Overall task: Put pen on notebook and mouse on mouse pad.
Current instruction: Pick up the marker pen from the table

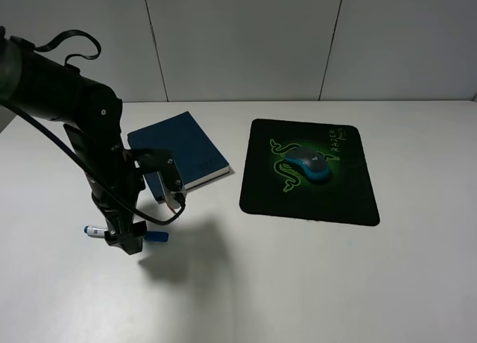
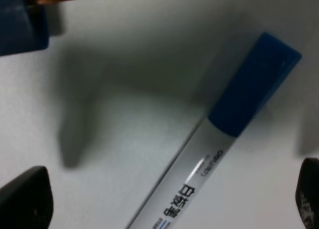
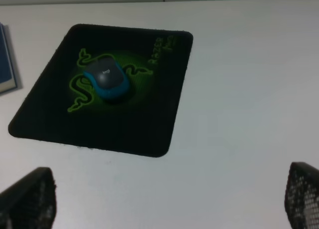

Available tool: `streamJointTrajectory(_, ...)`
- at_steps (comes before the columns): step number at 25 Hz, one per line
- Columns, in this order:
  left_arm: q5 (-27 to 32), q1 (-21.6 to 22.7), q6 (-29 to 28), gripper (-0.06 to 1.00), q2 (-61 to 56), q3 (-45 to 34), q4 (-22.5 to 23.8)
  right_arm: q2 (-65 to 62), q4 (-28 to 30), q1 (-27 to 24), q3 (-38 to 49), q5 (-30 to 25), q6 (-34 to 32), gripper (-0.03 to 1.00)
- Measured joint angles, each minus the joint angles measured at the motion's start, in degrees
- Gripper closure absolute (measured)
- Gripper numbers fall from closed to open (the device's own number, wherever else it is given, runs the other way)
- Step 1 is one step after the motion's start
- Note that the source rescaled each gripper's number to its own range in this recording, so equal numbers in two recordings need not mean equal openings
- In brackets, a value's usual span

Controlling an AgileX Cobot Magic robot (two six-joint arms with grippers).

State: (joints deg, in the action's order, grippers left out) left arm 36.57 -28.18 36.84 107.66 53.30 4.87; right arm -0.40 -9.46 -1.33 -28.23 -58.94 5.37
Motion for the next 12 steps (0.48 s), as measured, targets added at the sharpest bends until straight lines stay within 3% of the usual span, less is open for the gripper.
streamJointTrajectory(12,-0.4,0.0,0.6,0.0,2.3,0.0,-0.1,0.0,0.0,0.0,0.0,0.0,0.0,-0.03)
